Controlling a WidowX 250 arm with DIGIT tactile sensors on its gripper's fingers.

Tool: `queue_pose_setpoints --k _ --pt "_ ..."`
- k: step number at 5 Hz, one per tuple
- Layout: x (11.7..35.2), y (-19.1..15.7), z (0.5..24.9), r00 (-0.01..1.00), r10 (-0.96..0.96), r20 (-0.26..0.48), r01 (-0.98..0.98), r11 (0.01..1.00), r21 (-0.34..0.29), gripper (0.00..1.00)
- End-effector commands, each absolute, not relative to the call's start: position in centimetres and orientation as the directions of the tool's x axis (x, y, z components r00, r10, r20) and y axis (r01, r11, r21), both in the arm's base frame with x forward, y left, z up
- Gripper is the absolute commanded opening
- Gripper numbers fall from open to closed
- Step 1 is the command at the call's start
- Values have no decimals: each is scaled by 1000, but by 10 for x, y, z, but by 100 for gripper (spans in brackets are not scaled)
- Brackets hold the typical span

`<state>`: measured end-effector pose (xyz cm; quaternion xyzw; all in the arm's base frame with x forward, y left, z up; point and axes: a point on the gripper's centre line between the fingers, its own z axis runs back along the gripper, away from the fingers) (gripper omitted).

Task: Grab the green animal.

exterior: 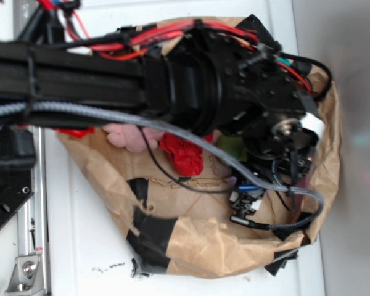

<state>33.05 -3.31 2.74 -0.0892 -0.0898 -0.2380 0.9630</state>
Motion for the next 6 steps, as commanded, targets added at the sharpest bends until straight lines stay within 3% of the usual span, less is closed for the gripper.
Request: queue_pose_setpoints --k 1,3,4,6 --pt "327 -42 95 856 -507 103 517 835 -188 0" --pt "306 -17 196 897 -375 234 413 901 -137 0" --pt "298 -10 218 916 -276 290 329 932 -153 0" --pt "295 -8 220 925 -245 291 294 946 -138 0"
